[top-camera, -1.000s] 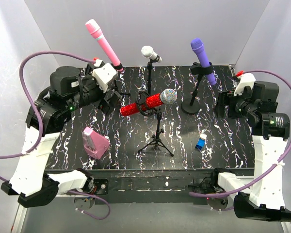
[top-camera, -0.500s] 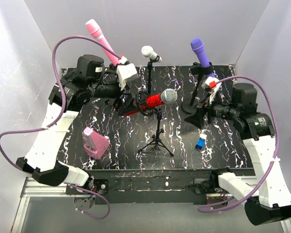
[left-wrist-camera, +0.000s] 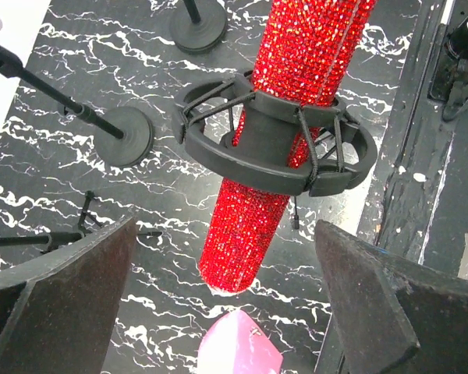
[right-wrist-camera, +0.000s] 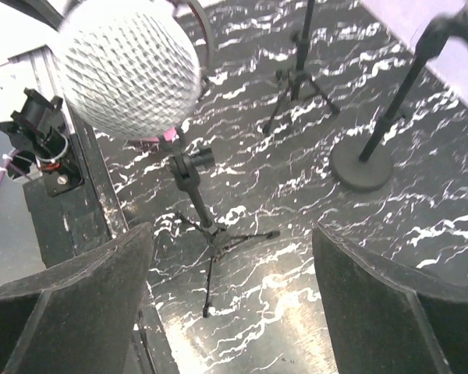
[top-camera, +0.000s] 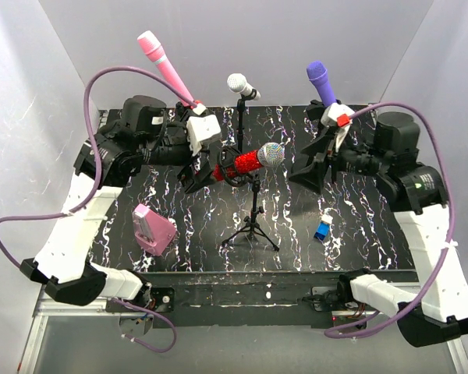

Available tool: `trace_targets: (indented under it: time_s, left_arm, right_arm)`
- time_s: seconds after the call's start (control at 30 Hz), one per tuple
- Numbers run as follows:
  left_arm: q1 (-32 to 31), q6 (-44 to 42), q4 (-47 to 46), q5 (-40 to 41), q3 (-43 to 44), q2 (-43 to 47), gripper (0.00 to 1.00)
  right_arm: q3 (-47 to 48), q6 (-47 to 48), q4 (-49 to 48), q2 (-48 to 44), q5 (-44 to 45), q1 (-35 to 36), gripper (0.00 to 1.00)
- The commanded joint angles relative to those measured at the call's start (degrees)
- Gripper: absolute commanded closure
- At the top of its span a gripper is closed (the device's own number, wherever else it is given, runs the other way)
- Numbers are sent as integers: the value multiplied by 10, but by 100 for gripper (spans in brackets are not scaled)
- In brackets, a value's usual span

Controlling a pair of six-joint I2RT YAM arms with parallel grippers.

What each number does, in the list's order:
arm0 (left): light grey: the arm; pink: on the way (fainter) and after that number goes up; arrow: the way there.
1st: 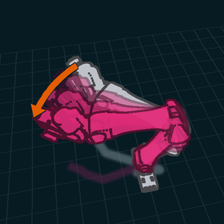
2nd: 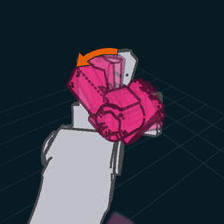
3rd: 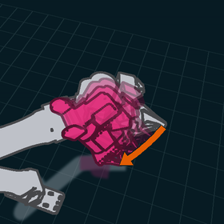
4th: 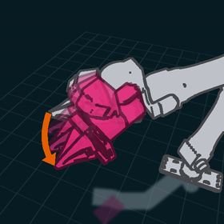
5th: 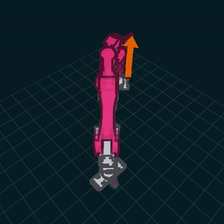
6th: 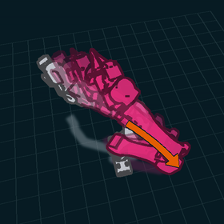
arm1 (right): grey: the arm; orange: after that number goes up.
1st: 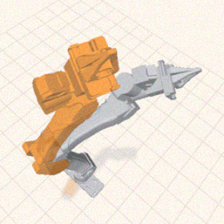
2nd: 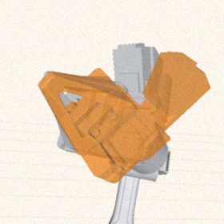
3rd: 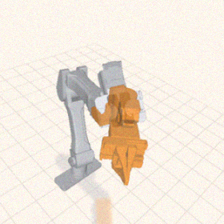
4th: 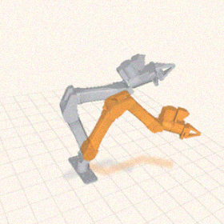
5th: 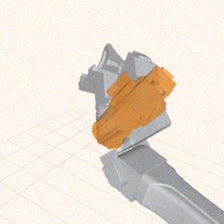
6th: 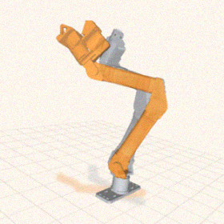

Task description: Remove the microphone from the stand

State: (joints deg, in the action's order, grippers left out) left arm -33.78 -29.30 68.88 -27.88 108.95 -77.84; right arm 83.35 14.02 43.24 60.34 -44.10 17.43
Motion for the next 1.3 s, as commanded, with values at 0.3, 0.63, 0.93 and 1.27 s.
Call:
trace_targets:
  time_s: [0.3,0.63,0.93,1.27]
  left_arm:
    - [-3,-26,30,-62,116,-48,2]
    - [-5,-66,52,-98,137,-77,2]
    - [-8,-68,83,-94,154,-84,2]
    - [-15,-66,41,-144,119,-96,2]
  right_arm:
    - [146,-21,-13,65,-55,34,7]
    - [175,-11,-15,112,-107,89,6]
    - [143,-41,-69,104,-96,120,13]
    - [143,-52,-80,120,-90,139,27]
